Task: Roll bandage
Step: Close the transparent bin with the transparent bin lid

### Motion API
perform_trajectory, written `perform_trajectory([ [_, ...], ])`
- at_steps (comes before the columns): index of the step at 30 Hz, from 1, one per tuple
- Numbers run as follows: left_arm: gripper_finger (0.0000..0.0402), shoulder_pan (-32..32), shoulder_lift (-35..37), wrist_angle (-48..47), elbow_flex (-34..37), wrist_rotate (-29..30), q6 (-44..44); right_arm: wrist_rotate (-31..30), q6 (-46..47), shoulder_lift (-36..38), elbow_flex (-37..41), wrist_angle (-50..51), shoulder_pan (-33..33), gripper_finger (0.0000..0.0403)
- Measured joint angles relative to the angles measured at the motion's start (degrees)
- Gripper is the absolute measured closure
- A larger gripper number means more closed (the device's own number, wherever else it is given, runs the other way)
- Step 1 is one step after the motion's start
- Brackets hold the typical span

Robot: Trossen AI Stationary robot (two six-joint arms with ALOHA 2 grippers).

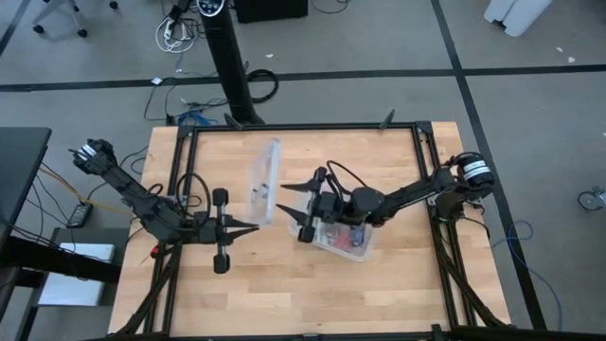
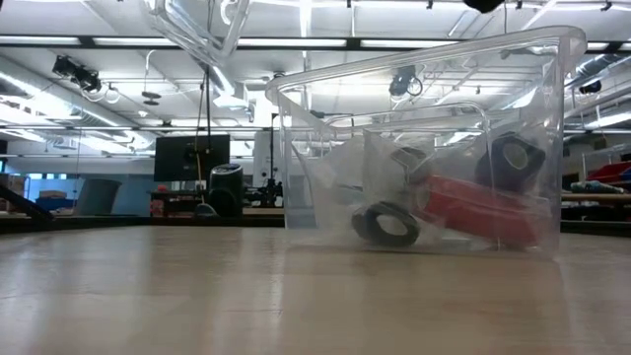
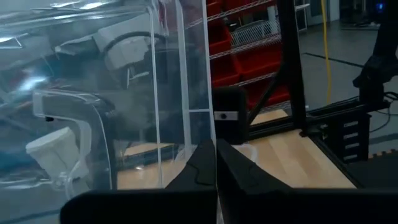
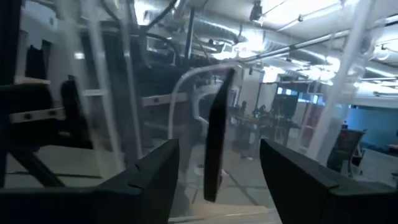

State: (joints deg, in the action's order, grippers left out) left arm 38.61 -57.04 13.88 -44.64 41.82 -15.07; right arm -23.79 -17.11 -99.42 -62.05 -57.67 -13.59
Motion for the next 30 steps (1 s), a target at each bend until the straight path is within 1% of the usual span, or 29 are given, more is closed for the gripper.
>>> perform_trajectory([
  [3,0.0401,0.0,-0.4,0.6,0.0,0.0,-1.3,0.3,0.5,0.0,-2.1,3.6,0.8,0.0174],
  [7,0.0401,0.0,-1.7,2.5,0.0,-0.7,-2.9,4.1,4.1,0.0,-4.3,8.8,2.1,0.0173],
  [9,0.0401,0.0,-2.2,2.9,0.0,-0.7,-3.0,5.6,5.3,0.0,-5.0,9.6,2.7,0.0174],
  [12,0.0401,-0.2,-2.8,3.1,0.0,-0.6,-3.4,5.8,5.9,0.0,-5.3,10.2,3.1,0.0182],
  [13,0.0401,-0.3,-2.8,3.1,0.0,-0.6,-3.4,5.8,5.9,0.0,-5.3,10.3,3.1,0.0192],
  [15,0.0401,-0.3,-2.8,3.8,0.0,-0.6,-3.8,5.9,5.5,0.0,-5.3,10.3,3.1,0.0226],
  [17,0.0401,-0.3,-2.8,4.7,0.0,-0.6,-4.9,5.9,4.6,0.0,-5.3,10.3,3.0,0.028],
  [19,0.0401,-0.3,-2.8,5.2,0.0,-0.6,-6.3,5.9,3.6,0.0,-5.3,10.5,3.0,0.0349],
  [20,0.0401,-0.3,-2.8,5.3,0.0,-0.6,-6.5,5.8,2.9,0.0,-5.3,10.5,2.9,0.0372],
  [21,0.0401,-0.3,-2.8,5.3,0.0,-0.5,-6.6,5.8,2.2,0.0,-5.3,10.6,2.8,0.0379],
  [26,0.0396,-0.2,-2.8,5.6,0.0,-0.7,-5.9,4.6,0.6,0.2,-5.3,11.6,1.9,0.0379],
  [30,0.0378,-0.2,-2.8,4.1,0.0,-0.7,-5.9,1.9,-2.0,0.5,-5.3,12.0,1.0,0.0379],
])
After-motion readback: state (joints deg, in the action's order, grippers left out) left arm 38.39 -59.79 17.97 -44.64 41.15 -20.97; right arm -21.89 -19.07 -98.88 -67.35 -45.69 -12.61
